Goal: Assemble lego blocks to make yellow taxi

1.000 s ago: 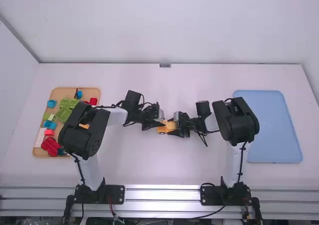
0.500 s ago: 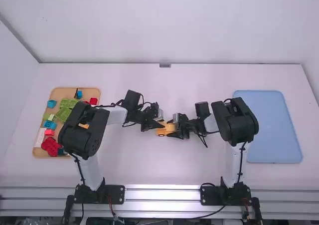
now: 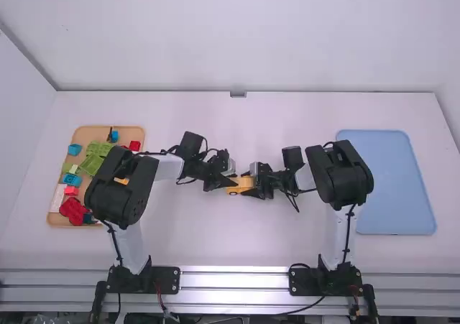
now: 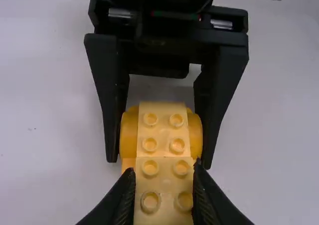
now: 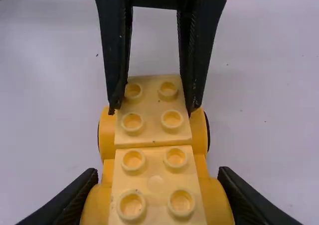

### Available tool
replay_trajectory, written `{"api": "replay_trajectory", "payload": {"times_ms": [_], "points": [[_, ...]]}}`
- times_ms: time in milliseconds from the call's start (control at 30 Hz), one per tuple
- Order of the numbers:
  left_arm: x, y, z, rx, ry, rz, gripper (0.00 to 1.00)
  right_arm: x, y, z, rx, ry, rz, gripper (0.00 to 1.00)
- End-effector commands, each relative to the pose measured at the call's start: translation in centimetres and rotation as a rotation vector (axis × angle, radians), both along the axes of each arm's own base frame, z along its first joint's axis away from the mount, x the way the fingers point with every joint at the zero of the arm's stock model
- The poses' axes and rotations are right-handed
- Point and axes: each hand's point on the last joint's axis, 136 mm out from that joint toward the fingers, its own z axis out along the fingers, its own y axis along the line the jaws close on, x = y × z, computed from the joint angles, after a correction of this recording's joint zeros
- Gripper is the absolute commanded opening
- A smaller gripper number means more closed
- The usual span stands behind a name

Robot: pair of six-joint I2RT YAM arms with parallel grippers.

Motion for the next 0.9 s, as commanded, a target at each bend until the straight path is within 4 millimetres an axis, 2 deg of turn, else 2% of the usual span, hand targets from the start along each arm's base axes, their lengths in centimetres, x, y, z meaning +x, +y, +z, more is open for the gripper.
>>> {"api": "replay_trajectory", "payload": {"times_ms": [0,33,67,167,233,267,400,433,467,500,533,567,600,633,867], "points": [[-0.7,-0.1,-0.2,0.009,0.032,0.003,0.23,0.2,0.2,-0.8,-0.028,0.012,-0.006,0.4],[-0.7,-0.1,-0.2,0.008,0.032,0.003,0.33,0.2,0.3,-0.7,-0.028,0.014,-0.005,0.4],[-0.7,-0.1,-0.3,0.008,0.033,0.003,0.37,0.2,0.3,-0.7,-0.028,0.015,-0.004,0.4],[-0.6,-0.1,-0.5,0.007,0.026,0.002,0.59,0.2,0.4,-0.7,-0.029,0.017,-0.002,0.4],[-0.3,-0.2,-0.2,0.0,0.008,0.001,0.62,0.2,0.4,-0.7,-0.031,0.021,-0.001,0.41],[0.0,-0.3,0.0,-0.007,-0.006,0.004,0.67,0.2,0.5,-0.7,-0.03,0.022,0.0,0.41],[0.9,0.4,2.5,-0.039,-0.061,0.023,0.66,0.3,0.4,-0.7,-0.03,0.02,-0.002,0.42],[1.0,0.7,4.4,-0.079,-0.081,0.02,0.64,0.2,0.4,-0.7,-0.03,0.021,-0.003,0.42],[1.0,0.7,4.6,-0.082,-0.083,0.02,0.64,0.2,0.4,-0.7,-0.03,0.021,-0.003,0.42],[0.9,0.9,5.7,-0.094,-0.096,0.02,0.6,0.3,0.4,-0.7,-0.03,0.02,-0.002,0.42],[0.8,1.0,6.1,-0.086,-0.1,0.025,0.52,0.3,0.4,-0.7,-0.029,0.019,-0.002,0.42],[0.8,1.1,6.1,-0.067,-0.1,0.034,0.34,0.3,0.4,-0.6,-0.029,0.017,-0.002,0.42],[0.7,1.1,5.9,-0.054,-0.097,0.038,0.22,0.4,0.4,-0.6,-0.029,0.017,-0.002,0.43],[0.5,1.0,5.4,-0.029,-0.085,0.041,0.02,0.3,0.4,-0.6,-0.029,0.015,-0.001,0.43],[-1.1,0.6,0.5,0.086,0.034,0.028,0.02,0.3,0.5,-0.6,-0.029,0.014,0.0,0.43]]}}
